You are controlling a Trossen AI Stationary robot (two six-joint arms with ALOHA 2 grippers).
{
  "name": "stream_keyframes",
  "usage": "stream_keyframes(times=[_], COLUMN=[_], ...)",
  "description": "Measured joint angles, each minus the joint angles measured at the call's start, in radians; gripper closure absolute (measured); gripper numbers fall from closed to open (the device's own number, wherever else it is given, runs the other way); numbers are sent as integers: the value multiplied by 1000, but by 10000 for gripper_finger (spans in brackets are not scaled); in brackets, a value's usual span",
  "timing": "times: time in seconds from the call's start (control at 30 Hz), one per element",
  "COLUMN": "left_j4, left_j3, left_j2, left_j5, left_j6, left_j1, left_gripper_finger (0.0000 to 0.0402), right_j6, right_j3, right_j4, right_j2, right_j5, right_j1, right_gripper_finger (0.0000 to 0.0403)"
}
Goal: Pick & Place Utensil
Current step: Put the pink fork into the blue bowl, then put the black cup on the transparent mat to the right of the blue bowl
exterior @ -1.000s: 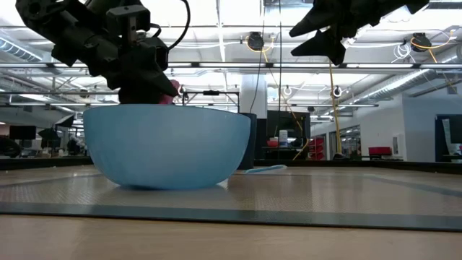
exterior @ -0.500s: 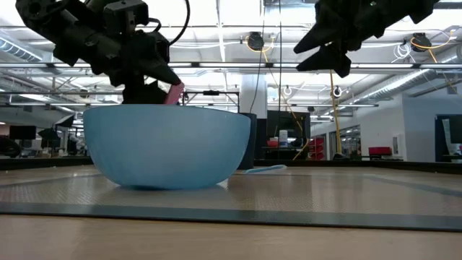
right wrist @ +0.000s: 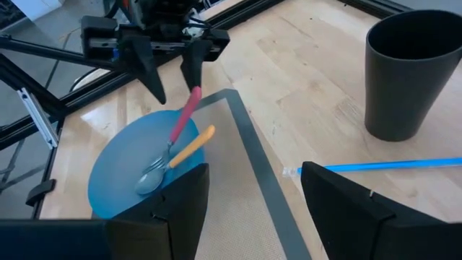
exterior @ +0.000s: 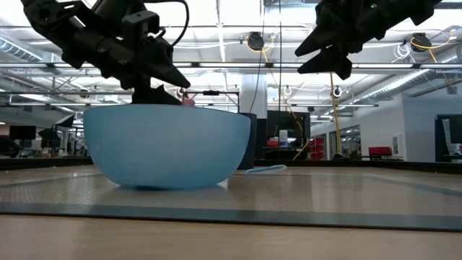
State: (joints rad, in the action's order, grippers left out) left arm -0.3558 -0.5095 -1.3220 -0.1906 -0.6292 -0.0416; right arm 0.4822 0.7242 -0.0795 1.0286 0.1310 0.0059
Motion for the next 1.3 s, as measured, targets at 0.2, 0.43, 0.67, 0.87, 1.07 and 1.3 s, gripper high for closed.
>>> stream_keyframes(times=[0.2, 0.43, 0.67, 0.87, 1.07, 1.3], left_j4=[19, 48, 54, 71, 87, 189], left_j3=[0, 0, 0, 0, 0, 0], left_j2=[0, 0, 0, 0, 0, 0], left_j5=[-1, -1, -1, -1, 20, 61], left_j6=[14, 30, 32, 32, 41, 70], left_j1=[-27, -39, -39, -39, -39, -48], left_gripper_finger=[188, 188, 188, 188, 188, 188], right_j6=[-1, -14, -23, -23, -23, -20], right_j3=[0, 0, 0, 0, 0, 0], right_j4=[0, 0, 0, 0, 0, 0], right_j2=[0, 0, 0, 0, 0, 0], right_j5=[0, 0, 0, 0, -1, -1], right_j1=[0, 0, 0, 0, 0, 0], right_gripper_finger=[187, 190, 191, 192, 192, 192])
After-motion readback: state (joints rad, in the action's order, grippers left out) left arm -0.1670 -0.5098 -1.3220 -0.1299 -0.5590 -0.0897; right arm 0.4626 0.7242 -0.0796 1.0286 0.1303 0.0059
